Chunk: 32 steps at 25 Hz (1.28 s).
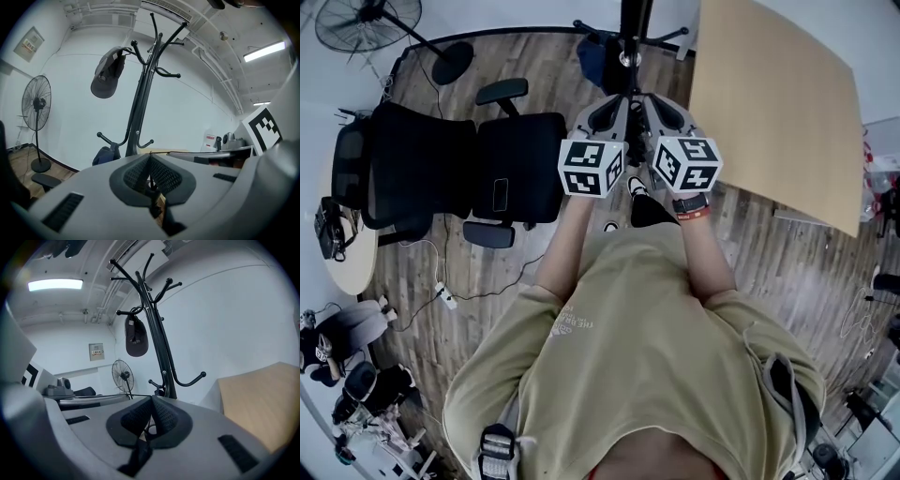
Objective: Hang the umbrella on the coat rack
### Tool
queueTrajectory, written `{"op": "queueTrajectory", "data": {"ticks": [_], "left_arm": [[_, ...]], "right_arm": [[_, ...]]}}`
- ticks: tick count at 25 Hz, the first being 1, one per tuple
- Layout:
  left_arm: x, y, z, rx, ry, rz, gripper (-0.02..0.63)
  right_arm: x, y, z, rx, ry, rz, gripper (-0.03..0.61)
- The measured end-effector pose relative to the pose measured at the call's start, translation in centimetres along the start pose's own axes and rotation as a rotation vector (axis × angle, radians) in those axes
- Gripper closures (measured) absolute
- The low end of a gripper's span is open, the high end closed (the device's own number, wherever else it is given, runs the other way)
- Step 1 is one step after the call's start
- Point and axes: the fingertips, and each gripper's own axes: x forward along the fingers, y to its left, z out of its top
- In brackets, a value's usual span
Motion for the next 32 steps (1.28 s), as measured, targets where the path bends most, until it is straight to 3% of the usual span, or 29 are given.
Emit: {"op": "queueTrajectory", "data": {"ticks": [27,32], "left_arm": [[5.8,3.2,-1.4,-0.027,0.049,0.031,0.591],[6.0,4.0,-2.0,-0.071,0.065,0.03,0.591]], "right_arm": [[4.9,-4.3,-1.0,0.009,0.063,0.034,0.561],[5.7,-4.2,-1.7,0.014,0.086,0.036,0.561]]}}
